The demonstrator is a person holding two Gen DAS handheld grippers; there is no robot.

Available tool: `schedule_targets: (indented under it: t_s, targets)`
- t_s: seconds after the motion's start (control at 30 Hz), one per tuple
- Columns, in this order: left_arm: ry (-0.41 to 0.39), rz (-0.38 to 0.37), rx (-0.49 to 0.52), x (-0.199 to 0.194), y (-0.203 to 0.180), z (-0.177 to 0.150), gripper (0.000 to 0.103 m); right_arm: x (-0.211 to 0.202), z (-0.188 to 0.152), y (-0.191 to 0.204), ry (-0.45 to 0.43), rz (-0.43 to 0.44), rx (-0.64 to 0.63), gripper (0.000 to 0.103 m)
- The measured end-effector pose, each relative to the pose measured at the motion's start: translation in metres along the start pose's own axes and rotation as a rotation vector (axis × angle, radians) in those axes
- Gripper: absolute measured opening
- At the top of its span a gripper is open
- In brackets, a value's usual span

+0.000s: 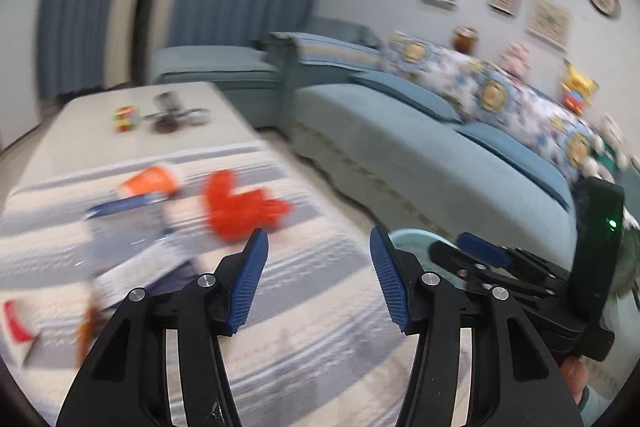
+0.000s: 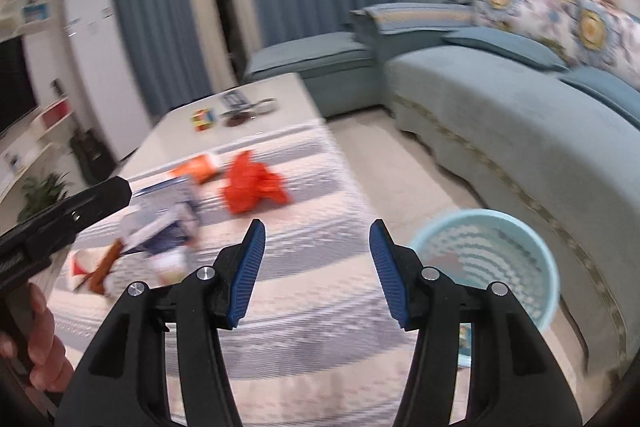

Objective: Collect trash
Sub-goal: 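Move both open tools back over the cluttered table, then grasp the orange snack bag with the left tool while the right grasps the white polka-dot paper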

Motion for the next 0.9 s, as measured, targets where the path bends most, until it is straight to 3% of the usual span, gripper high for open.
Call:
schedule_targets:
  t_s: [0.2,0.37,0.53,0.67,0.8,0.9]
  targets:
    - [-0.013,0.145,-0.154,-0.038,0.099,-0.016,0.052,0.032,-0.009,0.078,0.041,0.098,-0.141,0.051]
    - [0.015,0.226,-0.233,-0.047,0.166,-0.045,0.052,0.066,-0.021,0.131,0.082,0.131,-0.272,0.050]
    - [0.078,0.258,-0.235,-0.037,0.193,-0.070,0.055,0.095,-0.038,0.161,0.151,0.210,-0.301,0.050]
    - [0.111,0.328,-0.162,-0.025,0.195,-0.080,0.060,0.110,-0.050,0.176,0.177,0.244,-0.330,0.050]
    - [0.142,0.395,-0.137,-0.010,0.206,-0.087,0.058,0.123,-0.058,0.187,0.205,0.278,-0.362,0.050]
    - [0.155,0.397,-0.142,-0.006,0.211,-0.091,0.051,0.128,-0.059,0.192,0.212,0.301,-0.382,0.050]
Point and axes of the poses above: each gripper's, at about its wrist camera, not at the fingertips, and x roughly the way its jaws point, y to its left, z to its top, the point moved 7 cm from there along x, roughly the way its jaws point, and after that the axes turned 3 degrees about -x, right-handed, at the moved point
